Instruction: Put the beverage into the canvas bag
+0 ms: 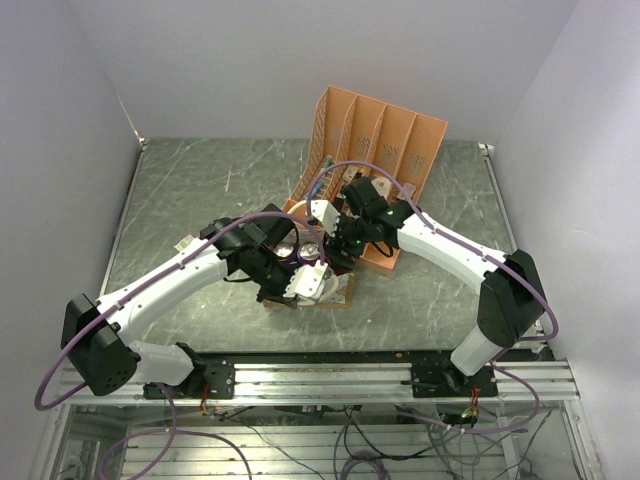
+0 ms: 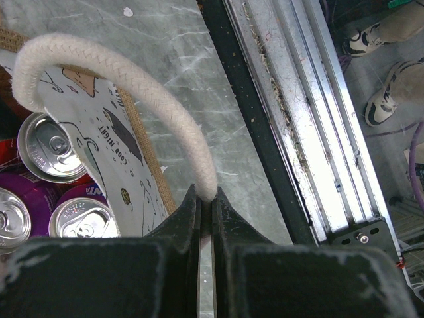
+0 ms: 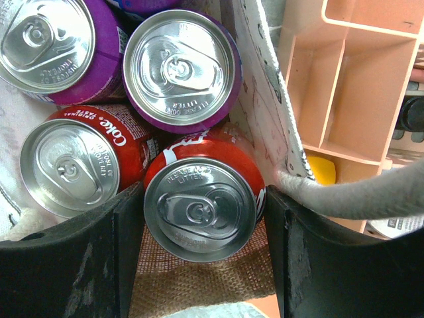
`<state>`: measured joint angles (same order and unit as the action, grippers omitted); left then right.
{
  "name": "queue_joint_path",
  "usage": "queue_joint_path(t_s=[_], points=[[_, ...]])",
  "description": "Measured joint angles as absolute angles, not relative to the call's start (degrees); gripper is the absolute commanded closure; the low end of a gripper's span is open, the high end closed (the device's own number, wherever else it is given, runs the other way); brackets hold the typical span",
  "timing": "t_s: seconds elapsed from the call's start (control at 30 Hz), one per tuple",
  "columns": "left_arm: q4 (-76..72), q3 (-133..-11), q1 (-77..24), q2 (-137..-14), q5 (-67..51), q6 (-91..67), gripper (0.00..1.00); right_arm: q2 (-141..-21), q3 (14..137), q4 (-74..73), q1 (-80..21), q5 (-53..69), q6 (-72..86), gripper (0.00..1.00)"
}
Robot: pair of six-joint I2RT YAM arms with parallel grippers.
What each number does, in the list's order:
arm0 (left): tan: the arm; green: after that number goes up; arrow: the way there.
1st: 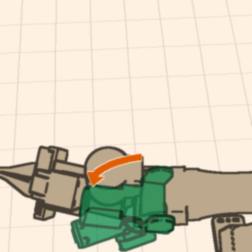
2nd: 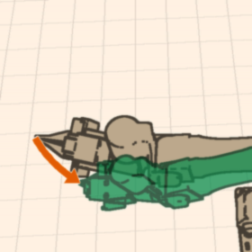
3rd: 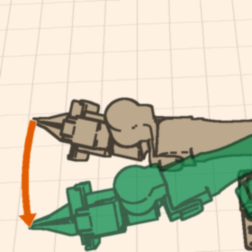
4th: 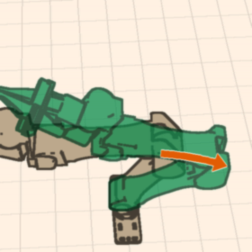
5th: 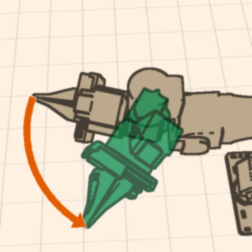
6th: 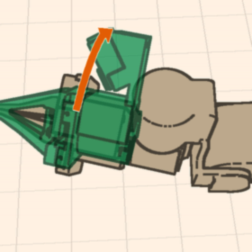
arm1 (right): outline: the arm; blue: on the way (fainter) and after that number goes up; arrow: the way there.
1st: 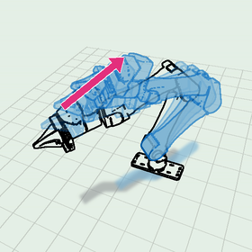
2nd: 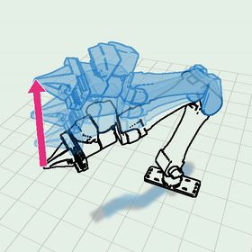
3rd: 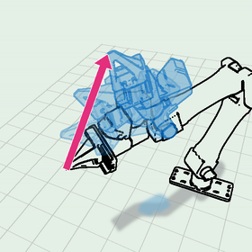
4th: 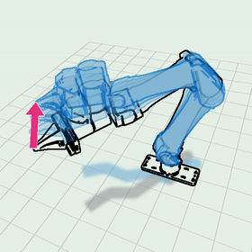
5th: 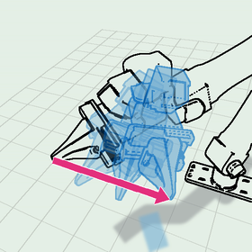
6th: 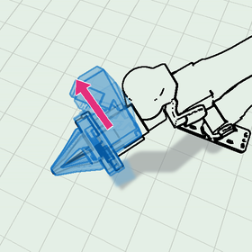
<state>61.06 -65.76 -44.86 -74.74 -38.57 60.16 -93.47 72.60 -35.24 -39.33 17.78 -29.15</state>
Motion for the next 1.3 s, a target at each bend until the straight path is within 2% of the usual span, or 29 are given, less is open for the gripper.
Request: queue_joint_path(t_s=[0.87, 1.3], points=[[60.64, -65.12, -44.86, -74.39, -37.91, 60.18, 0.93, -93.58, 72.62, -35.2, -39.42, 17.82, -29.15, 0.27], [60.47, -64.64, -44.84, -74.06, -37.56, 60.18, 0.93, -93.58, 73.08, -35.09, -39.4, 18.02, -29.17, 0.25]])
